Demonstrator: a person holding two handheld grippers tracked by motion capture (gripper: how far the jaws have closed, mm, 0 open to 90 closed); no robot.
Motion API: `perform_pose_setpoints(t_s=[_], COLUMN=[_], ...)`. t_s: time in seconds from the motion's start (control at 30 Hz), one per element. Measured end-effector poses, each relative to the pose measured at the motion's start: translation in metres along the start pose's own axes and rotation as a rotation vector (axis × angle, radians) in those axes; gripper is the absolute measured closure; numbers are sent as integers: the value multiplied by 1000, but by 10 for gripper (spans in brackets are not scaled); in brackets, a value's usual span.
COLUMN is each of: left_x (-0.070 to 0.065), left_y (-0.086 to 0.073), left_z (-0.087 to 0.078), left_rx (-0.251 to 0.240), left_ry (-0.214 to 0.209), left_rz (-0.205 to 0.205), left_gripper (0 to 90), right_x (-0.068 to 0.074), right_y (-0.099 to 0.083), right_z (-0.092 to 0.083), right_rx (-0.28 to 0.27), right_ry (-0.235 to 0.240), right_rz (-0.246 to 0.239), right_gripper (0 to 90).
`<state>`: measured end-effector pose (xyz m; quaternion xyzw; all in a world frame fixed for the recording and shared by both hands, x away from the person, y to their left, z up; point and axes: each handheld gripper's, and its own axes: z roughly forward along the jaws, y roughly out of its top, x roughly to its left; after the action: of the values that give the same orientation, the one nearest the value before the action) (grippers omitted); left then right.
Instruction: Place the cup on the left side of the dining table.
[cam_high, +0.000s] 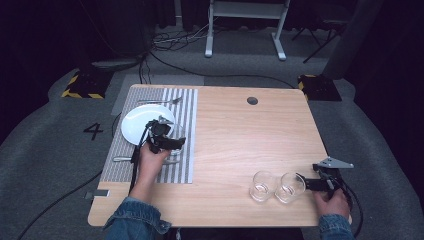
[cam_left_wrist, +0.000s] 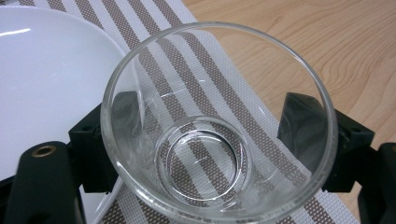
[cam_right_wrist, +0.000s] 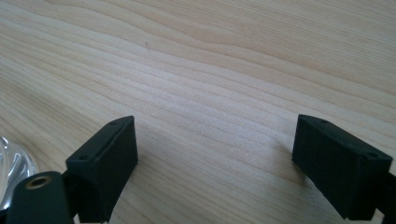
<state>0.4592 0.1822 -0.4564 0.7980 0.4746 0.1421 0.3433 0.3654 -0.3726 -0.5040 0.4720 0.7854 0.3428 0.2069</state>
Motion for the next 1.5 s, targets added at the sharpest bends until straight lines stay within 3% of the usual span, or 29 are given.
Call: perform_pose_setpoints(t_s=[0.07,0.13,0.3,0.5,0.77,1.0,1.27,1.5], left_x=[-1,-3,-2,-1,-6,-11,-15,-23], left_y=[1,1,0,0,-1,-9,-23,-37], left_z=[0,1,2,-6,-21,-52,-80,-101], left_rx=[25,37,50,5,-23,-90,-104,-109], left_ry=[-10,16,19,-2,30,45,29,5], left_rz=[-1,6,-6,-22,-24,-21,-11,26], left_gripper=[174,174,153,151,152,154,154,156], right_x=[0,0,0,0,0,0,0,0], right_y=[0,0,0,0,0,0,0,0], right_z=[0,0,0,0,0,0,0,0], right_rx=[0,-1,-1,0,2,1,0,0], right_ry=[0,-1,-1,0,2,2,2,2], right_rz=[0,1,1,1,1,-1,-1,-1], right_gripper=[145,145,145,145,145,145,145,144])
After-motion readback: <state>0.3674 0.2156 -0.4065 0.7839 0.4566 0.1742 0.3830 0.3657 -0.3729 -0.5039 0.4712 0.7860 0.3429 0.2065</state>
